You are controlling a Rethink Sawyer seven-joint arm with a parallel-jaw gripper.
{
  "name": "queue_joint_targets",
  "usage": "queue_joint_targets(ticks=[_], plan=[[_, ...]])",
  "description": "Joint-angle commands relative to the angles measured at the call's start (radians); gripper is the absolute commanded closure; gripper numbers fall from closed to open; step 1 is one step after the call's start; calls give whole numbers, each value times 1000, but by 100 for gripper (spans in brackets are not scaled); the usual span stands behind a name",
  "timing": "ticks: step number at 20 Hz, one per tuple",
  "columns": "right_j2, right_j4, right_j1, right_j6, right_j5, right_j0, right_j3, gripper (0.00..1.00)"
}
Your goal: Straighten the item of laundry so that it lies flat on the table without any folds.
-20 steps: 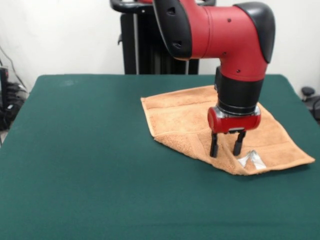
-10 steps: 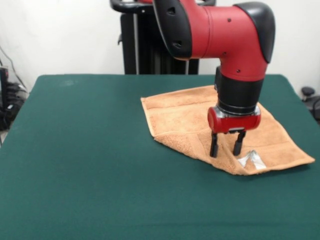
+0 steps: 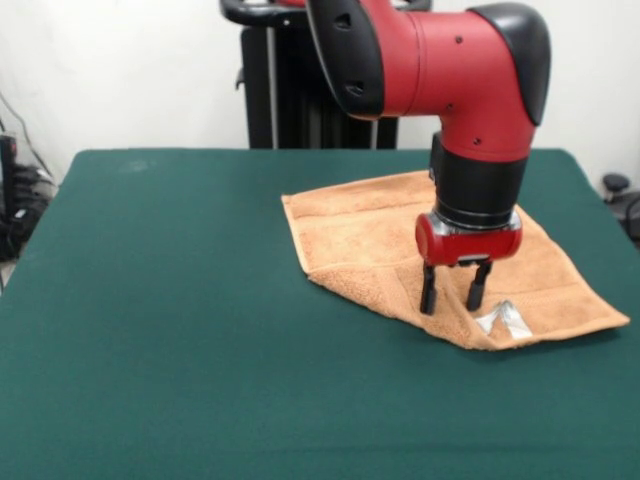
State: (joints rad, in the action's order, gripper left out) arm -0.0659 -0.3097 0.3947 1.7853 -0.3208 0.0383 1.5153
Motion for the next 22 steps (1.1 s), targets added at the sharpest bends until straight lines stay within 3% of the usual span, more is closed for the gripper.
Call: queue_joint_targets(ticks=[1,22], plan=[[-91,49,-5,125,-20,-27,28,0],[-109,85,25,99,-75,-12,32,0]])
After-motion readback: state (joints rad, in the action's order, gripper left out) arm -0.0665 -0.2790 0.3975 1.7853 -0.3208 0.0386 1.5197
